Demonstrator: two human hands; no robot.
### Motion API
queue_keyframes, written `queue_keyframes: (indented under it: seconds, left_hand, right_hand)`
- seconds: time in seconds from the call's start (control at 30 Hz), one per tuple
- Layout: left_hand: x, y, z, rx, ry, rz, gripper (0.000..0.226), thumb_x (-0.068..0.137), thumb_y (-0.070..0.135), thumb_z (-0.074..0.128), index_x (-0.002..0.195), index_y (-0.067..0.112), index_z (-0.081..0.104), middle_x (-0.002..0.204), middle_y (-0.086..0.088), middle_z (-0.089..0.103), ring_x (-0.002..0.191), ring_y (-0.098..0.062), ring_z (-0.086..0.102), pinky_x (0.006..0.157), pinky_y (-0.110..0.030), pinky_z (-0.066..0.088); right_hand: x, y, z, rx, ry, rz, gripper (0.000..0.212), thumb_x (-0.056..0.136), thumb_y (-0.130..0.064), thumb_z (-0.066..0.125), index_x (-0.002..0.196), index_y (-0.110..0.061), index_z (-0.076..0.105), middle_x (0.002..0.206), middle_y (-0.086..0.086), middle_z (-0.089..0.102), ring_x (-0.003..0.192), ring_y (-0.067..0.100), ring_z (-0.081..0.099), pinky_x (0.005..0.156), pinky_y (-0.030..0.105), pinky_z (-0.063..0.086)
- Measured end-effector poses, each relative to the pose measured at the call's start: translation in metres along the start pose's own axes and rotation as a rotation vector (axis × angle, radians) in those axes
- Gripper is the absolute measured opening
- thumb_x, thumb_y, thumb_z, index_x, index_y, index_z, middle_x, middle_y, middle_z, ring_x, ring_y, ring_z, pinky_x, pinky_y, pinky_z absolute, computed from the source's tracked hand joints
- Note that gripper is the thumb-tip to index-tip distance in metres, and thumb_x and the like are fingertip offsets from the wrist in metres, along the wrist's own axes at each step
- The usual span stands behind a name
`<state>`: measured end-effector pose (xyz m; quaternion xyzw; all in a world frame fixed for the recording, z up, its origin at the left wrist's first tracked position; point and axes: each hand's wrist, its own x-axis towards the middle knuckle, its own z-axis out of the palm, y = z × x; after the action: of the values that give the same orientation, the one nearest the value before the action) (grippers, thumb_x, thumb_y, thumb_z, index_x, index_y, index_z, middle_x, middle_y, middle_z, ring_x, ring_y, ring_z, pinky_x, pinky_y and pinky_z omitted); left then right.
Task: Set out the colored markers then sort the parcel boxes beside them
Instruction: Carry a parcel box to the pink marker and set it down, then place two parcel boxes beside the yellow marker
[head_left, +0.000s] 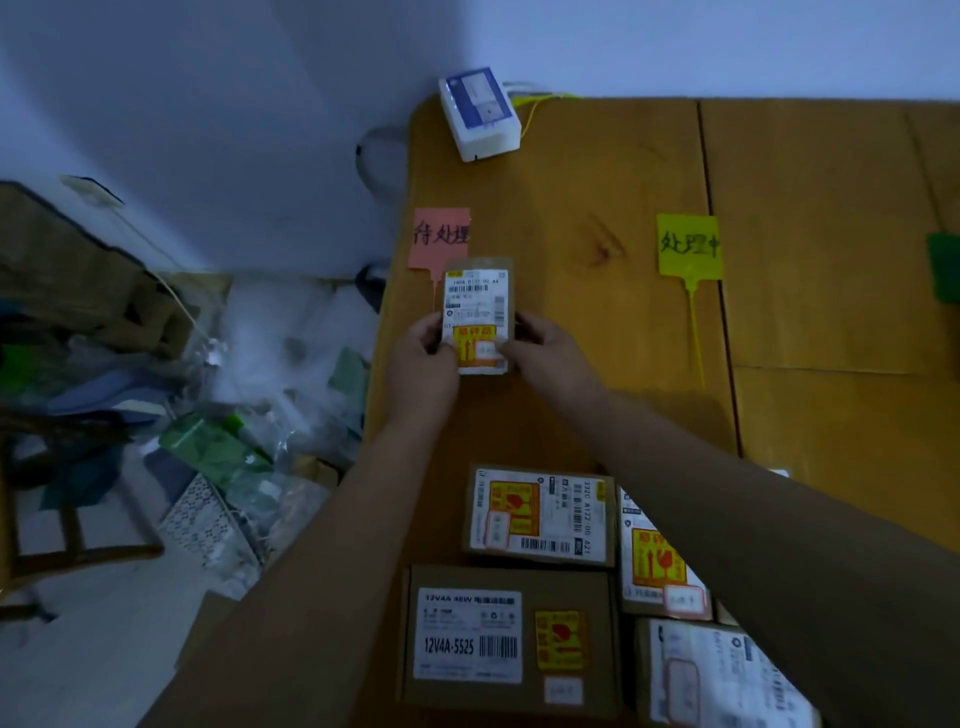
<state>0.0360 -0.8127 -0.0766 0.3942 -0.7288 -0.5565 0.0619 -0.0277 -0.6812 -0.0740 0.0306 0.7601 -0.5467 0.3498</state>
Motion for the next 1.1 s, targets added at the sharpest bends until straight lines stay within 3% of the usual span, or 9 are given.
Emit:
queue_keyframes:
  seconds: [0.07, 0.17, 0.27, 0.4, 0.47, 0.53, 0.73, 0.9, 1.1]
  left_hand:
    - [-0.004, 0.001, 0.002, 0.039, 0.016, 0.016, 0.036, 0.102, 0.009, 0.057, 0.135, 0.021, 0.065, 0.113, 0.010, 0.070, 0.084, 0.015, 0.063, 0.065, -0.003, 0.045]
    - [-0.016, 0.009, 0.002, 0.114, 0.049, 0.050, 0.044, 0.102, 0.014, 0.056, 0.145, 0.019, 0.056, 0.132, 0.008, 0.066, 0.118, -0.009, 0.064, 0.084, -0.004, 0.042]
    - [-0.035, 0.020, -0.002, 0.252, 0.182, 0.159, 0.055, 0.097, 0.014, 0.054, 0.151, 0.022, 0.049, 0.147, -0.003, 0.057, 0.136, -0.017, 0.052, 0.099, -0.010, 0.030]
    - [-0.081, 0.030, 0.002, 0.150, 0.175, 0.315, 0.052, 0.092, 0.006, 0.054, 0.141, 0.023, 0.058, 0.140, 0.001, 0.059, 0.124, -0.006, 0.058, 0.102, -0.017, 0.047]
    - [-0.109, 0.029, 0.015, 0.071, 0.111, 0.240, 0.045, 0.094, 0.005, 0.055, 0.135, 0.023, 0.062, 0.132, 0.003, 0.066, 0.116, -0.003, 0.063, 0.094, -0.013, 0.050]
    - [-0.137, 0.022, 0.034, 0.092, 0.029, 0.149, 0.037, 0.097, 0.008, 0.059, 0.131, 0.021, 0.064, 0.125, 0.001, 0.070, 0.115, -0.011, 0.064, 0.101, -0.027, 0.052]
    - [-0.204, -0.001, 0.082, 0.646, -0.126, 0.073, 0.048, 0.100, 0.037, 0.058, 0.144, 0.019, 0.057, 0.146, -0.008, 0.051, 0.139, -0.029, 0.040, 0.112, -0.044, 0.037]
    - [-0.211, 0.005, 0.108, 1.056, -0.149, 0.222, 0.056, 0.096, 0.058, 0.048, 0.133, 0.018, 0.064, 0.155, -0.014, 0.039, 0.142, -0.038, 0.028, 0.113, -0.051, 0.029]
    - [-0.206, 0.009, 0.135, 1.128, -0.110, 0.227, 0.073, 0.093, 0.072, 0.042, 0.129, 0.013, 0.066, 0.150, -0.013, 0.047, 0.141, -0.037, 0.029, 0.113, -0.053, 0.025]
  right_hand:
    - [-0.003, -0.002, -0.002, 0.009, -0.013, 0.006, 0.054, 0.102, -0.019, 0.064, 0.154, -0.021, 0.049, 0.146, 0.003, 0.062, 0.125, 0.026, 0.064, 0.105, 0.047, 0.054]
    - [-0.018, -0.007, -0.018, 0.054, -0.013, 0.039, 0.062, 0.102, -0.026, 0.065, 0.159, -0.023, 0.041, 0.152, 0.001, 0.056, 0.131, 0.027, 0.059, 0.101, 0.043, 0.053]
    - [-0.040, -0.005, -0.050, 0.179, 0.089, 0.031, 0.056, 0.101, -0.019, 0.067, 0.153, -0.016, 0.048, 0.115, 0.003, 0.067, 0.106, 0.026, 0.065, 0.090, 0.043, 0.052]
    - [-0.078, 0.006, -0.105, 0.238, 0.138, 0.009, 0.046, 0.102, -0.018, 0.065, 0.147, -0.016, 0.055, 0.109, 0.013, 0.067, 0.098, 0.021, 0.063, 0.080, 0.036, 0.055]
    - [-0.097, 0.018, -0.133, 0.224, 0.170, -0.019, 0.045, 0.102, -0.019, 0.065, 0.146, -0.017, 0.056, 0.116, 0.014, 0.070, 0.096, 0.020, 0.064, 0.080, 0.034, 0.055]
    - [-0.115, 0.034, -0.157, 0.211, 0.231, -0.036, 0.042, 0.102, -0.018, 0.065, 0.143, -0.017, 0.060, 0.111, 0.010, 0.068, 0.094, 0.019, 0.063, 0.081, 0.035, 0.054]
    - [-0.160, 0.101, -0.210, -0.003, 0.363, -0.024, 0.046, 0.097, -0.021, 0.071, 0.141, -0.021, 0.061, 0.130, 0.007, 0.066, 0.123, 0.024, 0.062, 0.105, 0.044, 0.051]
    - [-0.181, 0.146, -0.227, -0.249, 0.242, 0.078, 0.070, 0.092, -0.043, 0.074, 0.154, -0.025, 0.046, 0.150, 0.005, 0.056, 0.141, 0.029, 0.048, 0.113, 0.049, 0.045]
    - [-0.188, 0.162, -0.224, -0.171, 0.158, 0.050, 0.045, 0.095, -0.042, 0.073, 0.134, -0.022, 0.064, 0.128, 0.003, 0.070, 0.109, 0.020, 0.067, 0.086, 0.037, 0.054]
